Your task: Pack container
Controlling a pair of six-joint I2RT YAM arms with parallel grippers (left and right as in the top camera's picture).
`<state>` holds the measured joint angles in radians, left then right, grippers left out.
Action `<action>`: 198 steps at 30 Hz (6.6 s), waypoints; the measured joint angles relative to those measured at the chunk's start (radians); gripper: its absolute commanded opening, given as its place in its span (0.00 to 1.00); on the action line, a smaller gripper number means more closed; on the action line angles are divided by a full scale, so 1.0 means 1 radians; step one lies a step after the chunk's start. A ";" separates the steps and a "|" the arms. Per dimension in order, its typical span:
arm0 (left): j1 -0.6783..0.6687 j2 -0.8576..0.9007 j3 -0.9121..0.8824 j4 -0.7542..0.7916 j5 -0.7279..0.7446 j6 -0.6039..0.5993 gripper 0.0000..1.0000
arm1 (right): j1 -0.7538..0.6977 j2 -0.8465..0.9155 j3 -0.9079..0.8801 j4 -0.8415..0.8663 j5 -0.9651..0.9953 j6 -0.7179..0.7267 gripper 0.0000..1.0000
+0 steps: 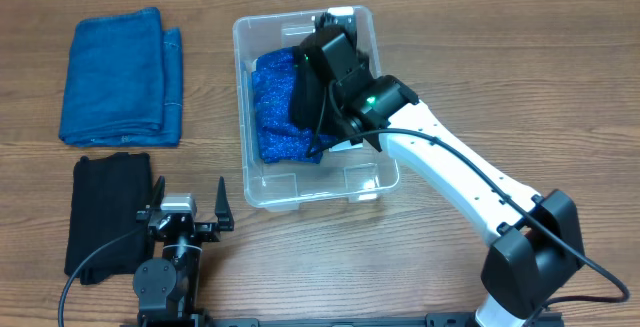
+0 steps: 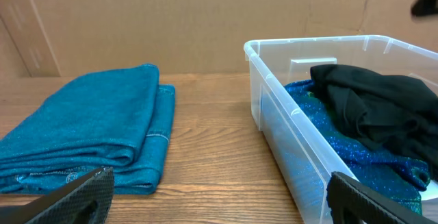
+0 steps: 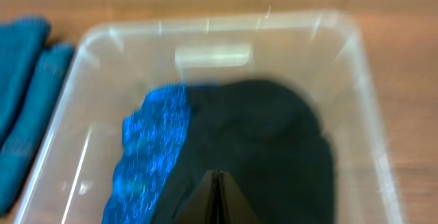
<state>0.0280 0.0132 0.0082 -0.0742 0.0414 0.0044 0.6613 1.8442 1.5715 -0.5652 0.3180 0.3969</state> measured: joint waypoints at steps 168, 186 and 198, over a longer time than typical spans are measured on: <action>0.000 0.000 0.000 0.000 0.000 0.000 1.00 | -0.038 0.260 -0.086 0.282 -0.086 0.125 0.06; 0.000 0.000 0.000 0.000 0.000 0.000 1.00 | -0.039 -0.074 -0.069 0.227 0.059 0.046 0.39; 0.000 0.000 0.000 0.000 0.000 0.000 1.00 | -0.169 -0.329 -0.039 -0.104 0.296 0.047 0.80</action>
<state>0.0280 0.0132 0.0082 -0.0746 0.0414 0.0040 0.4923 1.5154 1.5330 -0.6693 0.6136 0.4438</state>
